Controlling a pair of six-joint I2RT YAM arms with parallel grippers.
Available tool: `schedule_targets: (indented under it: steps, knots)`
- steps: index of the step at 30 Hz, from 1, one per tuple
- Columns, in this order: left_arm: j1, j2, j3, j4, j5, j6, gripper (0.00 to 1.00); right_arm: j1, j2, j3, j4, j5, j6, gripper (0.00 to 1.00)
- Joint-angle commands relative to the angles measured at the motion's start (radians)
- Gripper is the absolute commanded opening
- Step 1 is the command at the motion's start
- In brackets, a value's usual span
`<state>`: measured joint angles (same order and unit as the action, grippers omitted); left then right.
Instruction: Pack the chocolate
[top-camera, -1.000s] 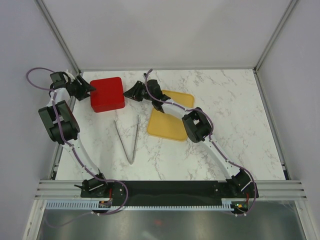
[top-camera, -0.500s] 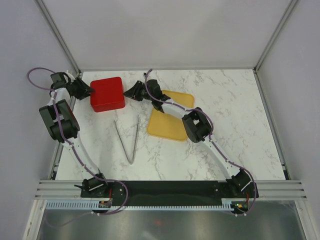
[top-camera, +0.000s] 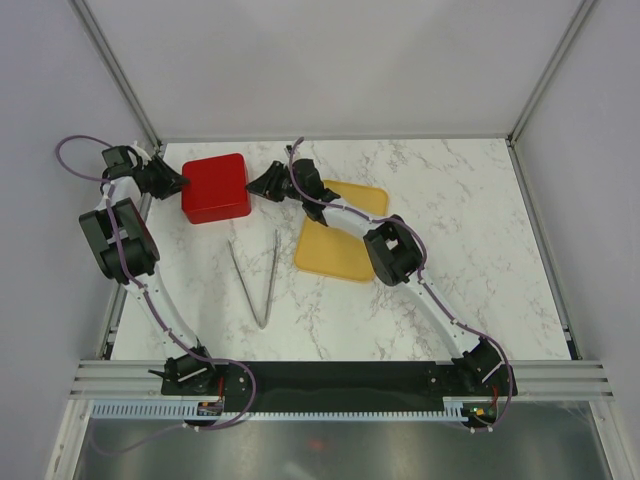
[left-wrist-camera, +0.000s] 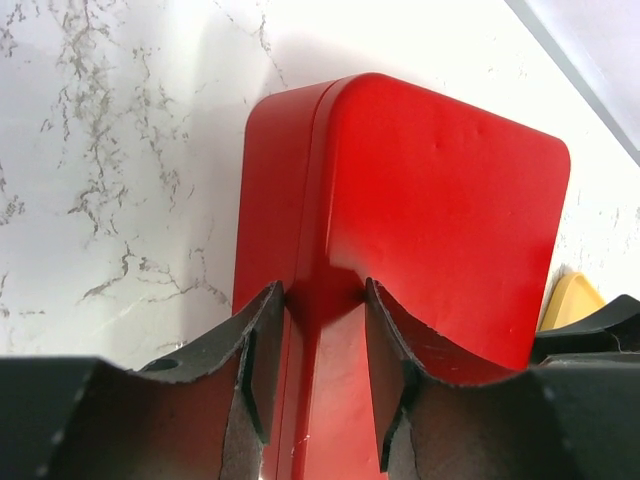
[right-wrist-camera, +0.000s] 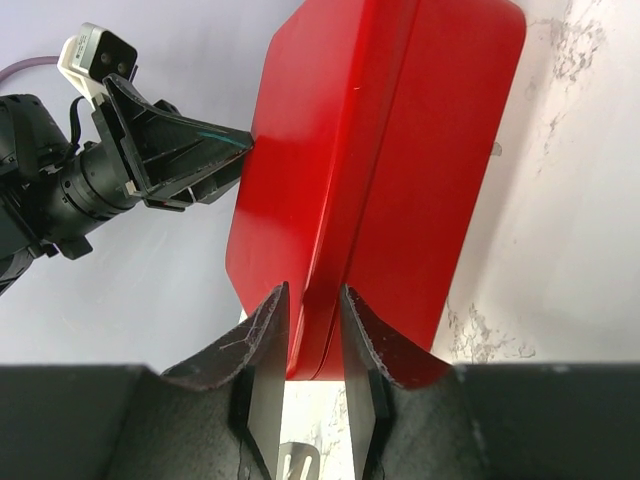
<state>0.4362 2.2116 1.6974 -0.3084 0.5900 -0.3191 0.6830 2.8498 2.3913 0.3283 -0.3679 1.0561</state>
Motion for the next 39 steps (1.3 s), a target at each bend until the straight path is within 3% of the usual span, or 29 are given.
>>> schedule_targets:
  steps: [1, 8, 23, 30, 39]
  knots:
    - [-0.007, 0.043, 0.001, -0.018, 0.028, 0.009, 0.43, 0.010, 0.010, 0.031, 0.025, 0.003, -0.027, 0.34]
    - [-0.027, 0.039, -0.016, -0.020, 0.037, 0.017, 0.42, 0.010, -0.032, -0.041, -0.017, 0.020, -0.068, 0.30]
    - [-0.042, 0.089, 0.022, -0.109, 0.005, 0.008, 0.36, 0.050, -0.056, -0.084, -0.327, 0.175, -0.148, 0.19]
    - [-0.042, 0.068, 0.059, -0.132, -0.021, 0.025, 0.39, 0.134, -0.122, -0.182, -0.345, 0.213, -0.134, 0.18]
    - [-0.051, 0.056, 0.061, -0.138, 0.036, 0.041, 0.40, 0.150, -0.247, -0.337, -0.301, 0.254, -0.099, 0.18]
